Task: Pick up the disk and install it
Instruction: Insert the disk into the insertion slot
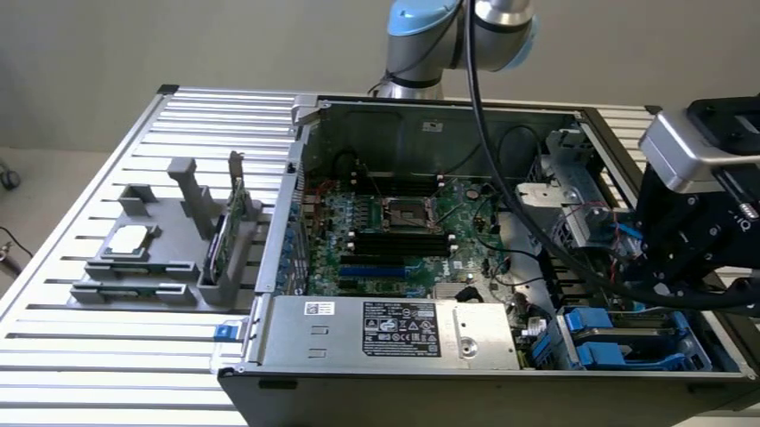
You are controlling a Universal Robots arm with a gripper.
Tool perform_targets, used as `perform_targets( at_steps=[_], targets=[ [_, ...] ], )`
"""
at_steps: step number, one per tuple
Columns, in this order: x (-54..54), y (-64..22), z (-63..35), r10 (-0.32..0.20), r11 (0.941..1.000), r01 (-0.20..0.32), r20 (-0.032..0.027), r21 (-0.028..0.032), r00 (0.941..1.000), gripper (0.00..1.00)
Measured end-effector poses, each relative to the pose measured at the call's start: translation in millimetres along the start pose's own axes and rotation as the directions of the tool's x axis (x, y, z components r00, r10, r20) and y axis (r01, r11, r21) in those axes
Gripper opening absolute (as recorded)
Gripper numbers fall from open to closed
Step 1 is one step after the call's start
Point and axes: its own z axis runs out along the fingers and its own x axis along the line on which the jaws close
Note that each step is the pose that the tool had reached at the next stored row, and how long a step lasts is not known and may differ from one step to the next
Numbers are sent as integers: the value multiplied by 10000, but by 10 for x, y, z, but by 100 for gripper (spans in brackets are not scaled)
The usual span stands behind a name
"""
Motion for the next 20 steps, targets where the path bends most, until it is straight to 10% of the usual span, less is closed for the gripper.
perform_targets(
  at_steps=[20],
  targets=[
    [16, -36, 362, -492, 9988, 492, -7, -40, 9988, 25]
  ],
)
